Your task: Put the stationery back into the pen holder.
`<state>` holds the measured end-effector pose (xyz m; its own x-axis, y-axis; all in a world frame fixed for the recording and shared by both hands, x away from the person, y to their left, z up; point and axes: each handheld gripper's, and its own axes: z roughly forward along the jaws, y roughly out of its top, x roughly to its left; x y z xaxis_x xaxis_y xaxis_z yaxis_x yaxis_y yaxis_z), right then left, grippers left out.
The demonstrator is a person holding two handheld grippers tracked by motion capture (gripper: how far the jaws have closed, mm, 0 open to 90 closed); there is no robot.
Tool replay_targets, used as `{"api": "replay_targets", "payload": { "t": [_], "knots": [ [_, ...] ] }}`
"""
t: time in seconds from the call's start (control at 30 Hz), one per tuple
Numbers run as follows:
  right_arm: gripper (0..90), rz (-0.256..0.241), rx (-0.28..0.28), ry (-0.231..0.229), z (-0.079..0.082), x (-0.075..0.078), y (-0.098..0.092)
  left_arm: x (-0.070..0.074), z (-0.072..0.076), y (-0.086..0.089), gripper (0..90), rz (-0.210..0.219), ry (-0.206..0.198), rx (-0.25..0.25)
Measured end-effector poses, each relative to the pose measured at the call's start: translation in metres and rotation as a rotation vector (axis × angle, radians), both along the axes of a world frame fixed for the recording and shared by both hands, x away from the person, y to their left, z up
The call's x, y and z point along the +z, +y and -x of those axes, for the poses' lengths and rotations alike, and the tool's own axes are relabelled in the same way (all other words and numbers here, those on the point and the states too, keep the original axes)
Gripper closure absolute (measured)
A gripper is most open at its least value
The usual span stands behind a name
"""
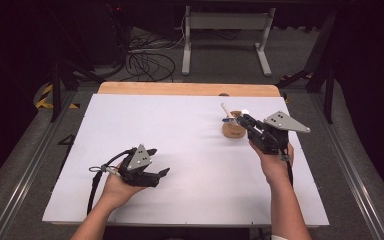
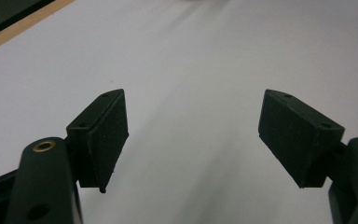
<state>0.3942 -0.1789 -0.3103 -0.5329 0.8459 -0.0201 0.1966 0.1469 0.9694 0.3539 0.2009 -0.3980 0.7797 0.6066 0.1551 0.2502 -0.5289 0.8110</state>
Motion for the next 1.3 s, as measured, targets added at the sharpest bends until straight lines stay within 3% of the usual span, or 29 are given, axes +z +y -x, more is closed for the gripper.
{"api": "replay_targets", "payload": {
  "t": [0.27, 0.43, 0.9, 1.3],
  "knots": [
    [80.8, -0.031, -0.074, -0.026, -0.005, 0.001, -0.008, 0.0, 0.0, 0.0, 24.8, -0.002, 0.001, -0.001],
    [80.8, -0.038, -0.116, -0.029, -0.008, 0.0, -0.013, 0.0, 0.0, 0.001, 24.6, 0.024, 0.006, -0.006],
    [80.8, 0.037, -0.175, -0.01, -0.02, -0.009, -0.008, 0.001, 0.0, 0.004, 24.0, 0.039, 0.011, 0.005],
    [80.7, 0.094, -0.18, 0.05, -0.033, -0.025, -0.004, 0.001, -0.001, 0.004, 24.0, 0.036, 0.014, 0.002]
  ]
}}
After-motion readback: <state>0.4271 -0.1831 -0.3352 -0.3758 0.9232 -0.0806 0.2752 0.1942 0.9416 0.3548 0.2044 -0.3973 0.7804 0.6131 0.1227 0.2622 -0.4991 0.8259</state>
